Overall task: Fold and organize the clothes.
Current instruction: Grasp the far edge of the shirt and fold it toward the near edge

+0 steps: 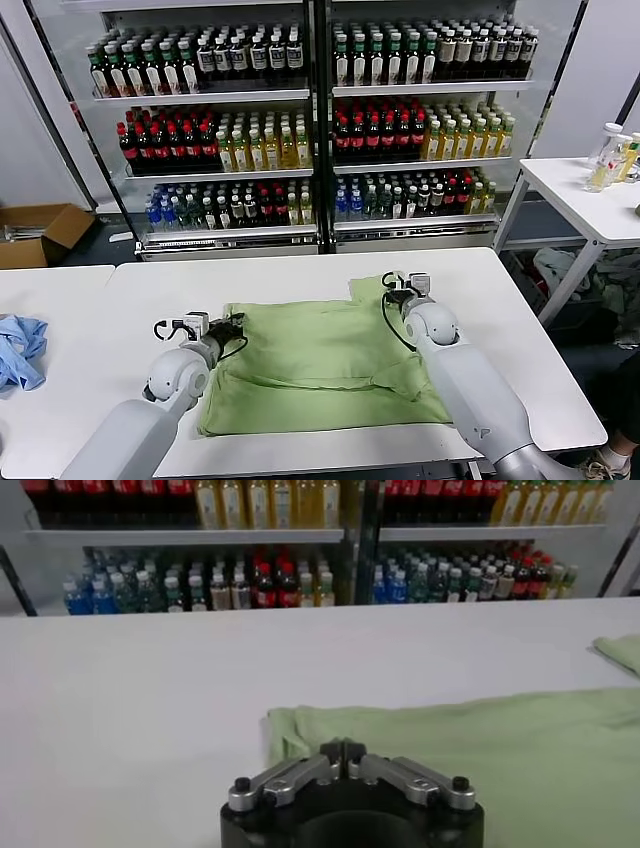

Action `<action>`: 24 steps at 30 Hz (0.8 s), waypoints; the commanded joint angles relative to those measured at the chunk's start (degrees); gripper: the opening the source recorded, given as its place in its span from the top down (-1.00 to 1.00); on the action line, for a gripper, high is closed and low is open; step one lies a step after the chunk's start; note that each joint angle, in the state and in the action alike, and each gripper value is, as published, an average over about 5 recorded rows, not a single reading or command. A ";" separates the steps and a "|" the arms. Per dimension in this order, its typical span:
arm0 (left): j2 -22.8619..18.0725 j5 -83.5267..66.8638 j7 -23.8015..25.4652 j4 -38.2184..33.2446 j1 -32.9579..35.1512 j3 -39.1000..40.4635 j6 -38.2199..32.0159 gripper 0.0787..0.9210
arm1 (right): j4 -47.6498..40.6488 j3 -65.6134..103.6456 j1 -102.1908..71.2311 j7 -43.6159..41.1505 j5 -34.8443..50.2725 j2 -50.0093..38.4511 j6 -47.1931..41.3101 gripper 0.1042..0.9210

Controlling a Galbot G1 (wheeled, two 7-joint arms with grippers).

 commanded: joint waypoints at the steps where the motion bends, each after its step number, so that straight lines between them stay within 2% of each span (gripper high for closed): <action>1: 0.18 1.44 0.18 -2.47 1.26 -0.60 -1.43 0.99 | 6.79 1.25 -1.97 -0.07 0.82 -1.27 1.65 0.99; 5: 0.85 1.12 0.12 -5.26 2.87 -2.11 -2.21 0.99 | 9.62 2.21 -3.41 -0.19 1.16 -2.60 1.91 0.99; 11: 1.93 4.98 -1.40 -6.77 4.41 -2.96 -0.31 0.94 | 8.57 2.17 -3.29 -0.64 0.44 -3.04 2.64 0.99; 17: 1.40 6.28 -1.01 -3.59 2.05 -1.18 3.12 0.57 | 7.83 1.72 -3.10 -0.93 -0.04 -2.64 2.92 0.99; 24: 0.09 6.29 -1.45 0.20 -1.21 0.75 3.54 0.10 | 8.10 1.21 -3.25 -1.00 -0.16 -2.48 2.89 0.99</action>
